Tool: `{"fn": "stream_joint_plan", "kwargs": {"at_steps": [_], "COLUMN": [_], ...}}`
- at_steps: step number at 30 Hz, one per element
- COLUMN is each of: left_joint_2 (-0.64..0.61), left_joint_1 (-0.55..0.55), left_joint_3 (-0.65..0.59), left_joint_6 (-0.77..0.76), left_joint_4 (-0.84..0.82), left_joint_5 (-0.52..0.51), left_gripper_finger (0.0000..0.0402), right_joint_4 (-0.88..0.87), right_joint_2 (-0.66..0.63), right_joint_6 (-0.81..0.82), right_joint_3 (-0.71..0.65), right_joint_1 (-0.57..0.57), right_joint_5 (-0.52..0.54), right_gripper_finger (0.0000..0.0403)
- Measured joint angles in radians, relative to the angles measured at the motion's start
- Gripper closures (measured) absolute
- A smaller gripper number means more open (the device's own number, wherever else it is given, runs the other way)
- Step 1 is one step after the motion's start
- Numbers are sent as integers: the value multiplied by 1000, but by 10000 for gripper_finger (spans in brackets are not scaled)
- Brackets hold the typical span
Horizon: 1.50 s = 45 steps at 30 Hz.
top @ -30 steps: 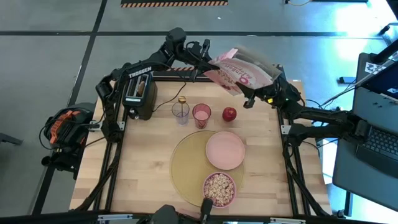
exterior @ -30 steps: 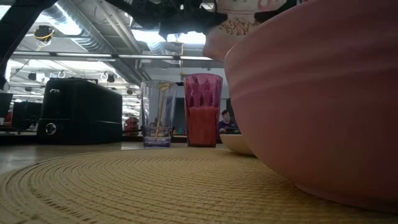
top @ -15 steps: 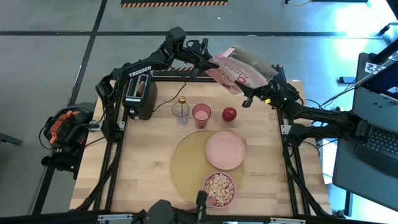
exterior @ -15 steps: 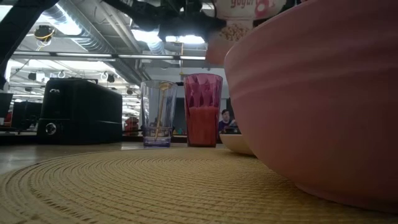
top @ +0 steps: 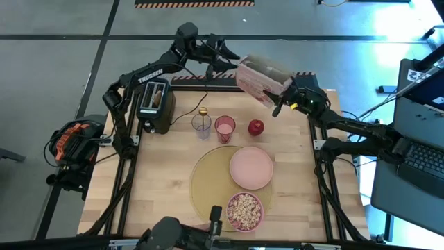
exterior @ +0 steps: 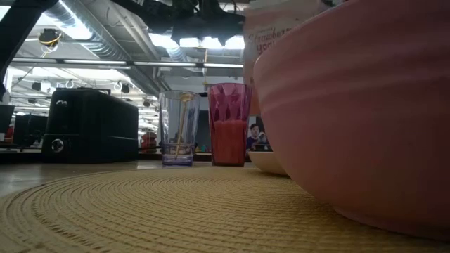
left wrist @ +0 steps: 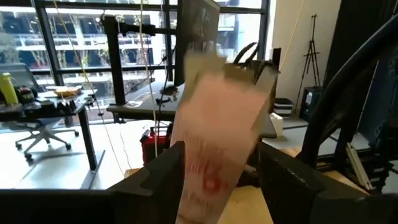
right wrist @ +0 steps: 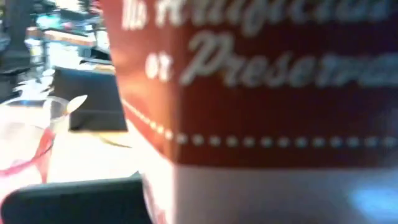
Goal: Arrange a breakfast setting
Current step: Pour the cereal from the pink cereal box into the pink bowl
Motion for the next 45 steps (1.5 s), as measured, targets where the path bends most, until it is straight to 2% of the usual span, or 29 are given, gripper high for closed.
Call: {"fn": "stream_joint_plan", "kwargs": {"at_steps": [8, 12, 18, 23, 27, 31, 39, 45], "left_joint_2": [-59, -86, -107, -108, -109, -109, -109, -109], "left_joint_1": [10, 7, -9, -16, -15, -14, -16, -16], "left_joint_3": [0, 0, -1, -1, -1, -1, -1, -1], "left_joint_6": [-78, -107, -115, -188, -212, -212, -207, -205], "left_joint_4": [-1, -1, -29, -31, -32, -32, -32, -32], "left_joint_5": [40, 80, 106, 204, 253, 256, 258, 262], "left_gripper_finger": [218, 218, 218, 218, 220, 221, 221, 221], "right_joint_4": [53, 163, 159, 89, 56, 56, 68, 57], "right_joint_2": [168, 294, 488, 618, 683, 725, 756, 757], "right_joint_6": [-21, -21, -20, -19, -24, -27, -27, -12], "right_joint_3": [0, 15, 150, 274, 317, 322, 324, 323], "right_joint_1": [-197, -242, -291, -317, -330, -356, -372, -372], "right_joint_5": [-399, -509, -726, -884, -910, -876, -874, -847], "right_gripper_finger": [293, 293, 293, 293, 293, 293, 291, 244]}}
